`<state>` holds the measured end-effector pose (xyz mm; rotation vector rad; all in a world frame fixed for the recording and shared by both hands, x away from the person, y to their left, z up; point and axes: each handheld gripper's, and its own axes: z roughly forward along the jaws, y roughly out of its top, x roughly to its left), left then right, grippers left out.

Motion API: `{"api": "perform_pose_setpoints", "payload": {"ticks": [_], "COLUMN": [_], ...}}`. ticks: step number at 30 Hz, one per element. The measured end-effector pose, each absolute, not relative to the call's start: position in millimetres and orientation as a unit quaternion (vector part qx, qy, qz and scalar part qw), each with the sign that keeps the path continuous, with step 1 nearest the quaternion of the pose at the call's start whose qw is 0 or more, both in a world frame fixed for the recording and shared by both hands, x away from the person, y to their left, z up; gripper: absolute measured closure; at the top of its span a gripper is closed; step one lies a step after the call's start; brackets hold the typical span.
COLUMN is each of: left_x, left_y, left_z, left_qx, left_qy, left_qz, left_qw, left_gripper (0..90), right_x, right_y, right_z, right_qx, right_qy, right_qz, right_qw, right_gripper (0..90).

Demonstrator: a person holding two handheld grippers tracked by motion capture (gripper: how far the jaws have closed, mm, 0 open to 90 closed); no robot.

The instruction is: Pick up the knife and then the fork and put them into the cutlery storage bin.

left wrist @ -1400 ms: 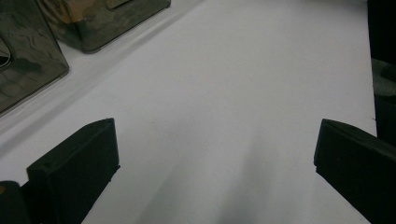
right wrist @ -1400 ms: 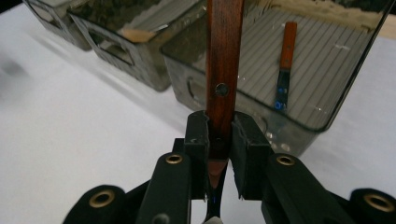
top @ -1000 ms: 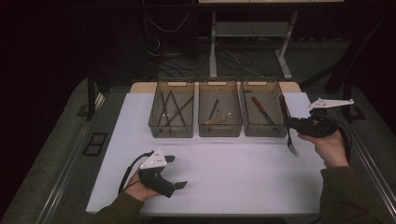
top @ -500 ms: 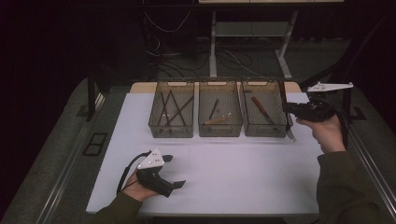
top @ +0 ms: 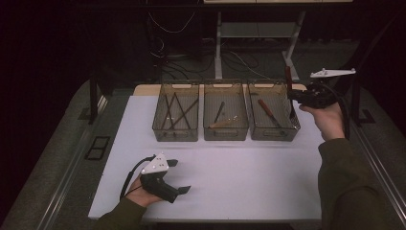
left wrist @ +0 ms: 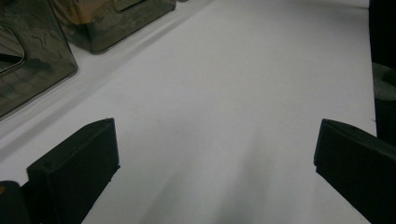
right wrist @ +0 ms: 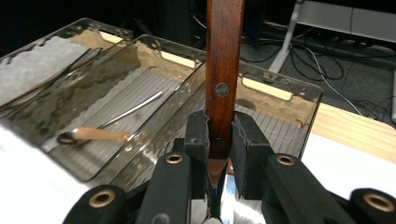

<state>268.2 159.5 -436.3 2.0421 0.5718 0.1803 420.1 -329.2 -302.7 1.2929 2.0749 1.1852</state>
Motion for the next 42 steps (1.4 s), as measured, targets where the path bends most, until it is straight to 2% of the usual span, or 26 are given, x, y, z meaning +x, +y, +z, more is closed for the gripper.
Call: {"api": "perform_pose_setpoints", "payload": {"ticks": [17,34,36,40,42], "left_x": [269,268,268,268,268], "left_y": [159,159,159,159,159], "left_z": [-436,-436,-436,-436,-436], "left_qx": [0.838,0.840,0.840,0.840,0.840], "left_qy": [0.232,0.231,0.231,0.231,0.231], "left_qz": [0.069,0.069,0.070,0.069,0.069], "left_qw": [0.489,0.486,0.486,0.486,0.486], "left_gripper": [0.0,0.0,0.0,0.0,0.0], "right_x": [463,473,474,474,473], "right_y": [-325,-316,-314,-312,-314], "right_z": [-344,-388,-389,-389,-388], "right_qx": [0.498,0.503,0.508,0.508,0.510], "right_qy": [0.740,0.784,0.783,0.786,0.784], "right_qz": [0.393,0.322,0.318,0.310,0.314], "right_qw": [0.222,0.166,0.166,0.165,0.164], "right_gripper": [77.5,76.9,75.4,60.3,55.7]}}
